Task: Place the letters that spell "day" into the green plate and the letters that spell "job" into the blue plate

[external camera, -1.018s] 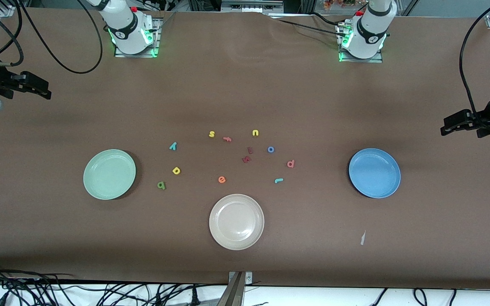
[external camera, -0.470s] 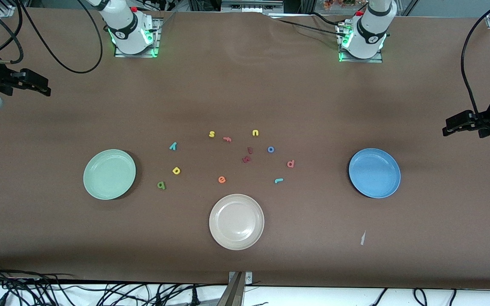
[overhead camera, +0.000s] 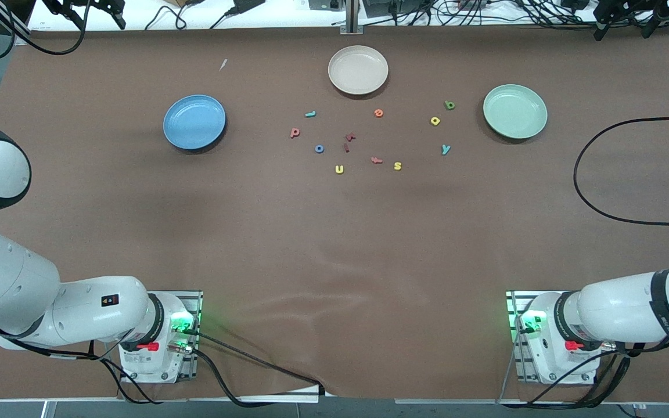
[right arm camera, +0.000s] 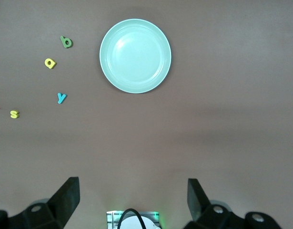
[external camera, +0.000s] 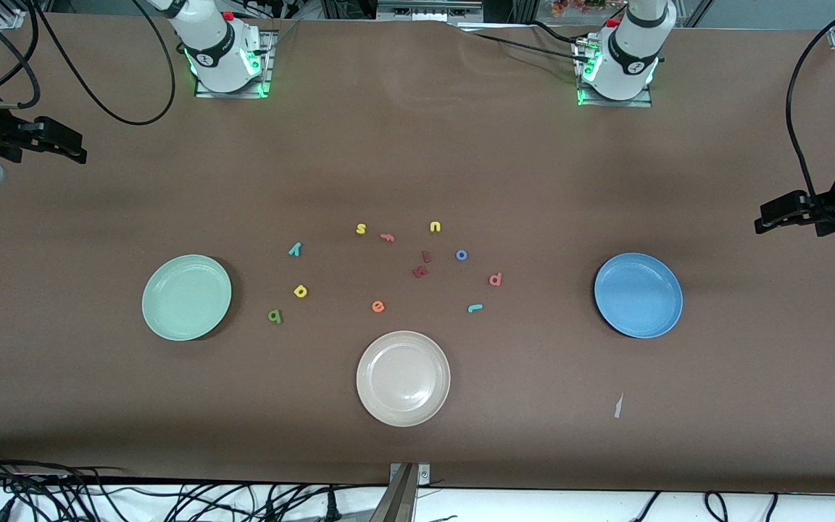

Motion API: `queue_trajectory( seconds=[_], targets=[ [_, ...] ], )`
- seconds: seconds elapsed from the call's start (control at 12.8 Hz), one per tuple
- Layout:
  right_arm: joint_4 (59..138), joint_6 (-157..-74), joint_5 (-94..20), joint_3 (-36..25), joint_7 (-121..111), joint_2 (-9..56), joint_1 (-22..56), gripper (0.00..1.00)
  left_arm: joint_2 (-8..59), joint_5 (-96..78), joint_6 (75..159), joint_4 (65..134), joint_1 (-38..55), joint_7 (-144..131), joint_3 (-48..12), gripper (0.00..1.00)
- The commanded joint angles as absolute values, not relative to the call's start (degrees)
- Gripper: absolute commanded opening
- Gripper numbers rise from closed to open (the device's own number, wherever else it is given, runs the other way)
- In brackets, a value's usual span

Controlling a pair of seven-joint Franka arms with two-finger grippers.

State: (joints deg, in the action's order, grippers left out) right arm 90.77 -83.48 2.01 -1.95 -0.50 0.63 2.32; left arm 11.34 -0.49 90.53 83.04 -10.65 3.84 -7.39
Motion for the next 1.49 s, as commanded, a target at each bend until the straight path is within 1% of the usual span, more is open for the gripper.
queue_trajectory(
  seconds=[0.0, 0.23, 1.41],
  targets=[
    [90.4, -82.7, 3.0, -1.8, -1.1, 0.1, 2.5, 1.0, 11.3, -1.3, 90.2, 82.4, -11.2, 5.2, -7.2, 1.0],
    [90.4, -82.8, 2.8, -1.9, -1.1, 0.1, 2.5, 1.0, 11.3, -1.7, 90.3, 82.4, -12.9, 5.2, -7.2, 1.0],
    [90.4, -83.8, 1.4, -2.1, -1.1, 0.5, 2.5, 1.0, 11.3, -1.5, 90.5, 82.4, -12.8, 5.2, -7.3, 1.0]
  ],
)
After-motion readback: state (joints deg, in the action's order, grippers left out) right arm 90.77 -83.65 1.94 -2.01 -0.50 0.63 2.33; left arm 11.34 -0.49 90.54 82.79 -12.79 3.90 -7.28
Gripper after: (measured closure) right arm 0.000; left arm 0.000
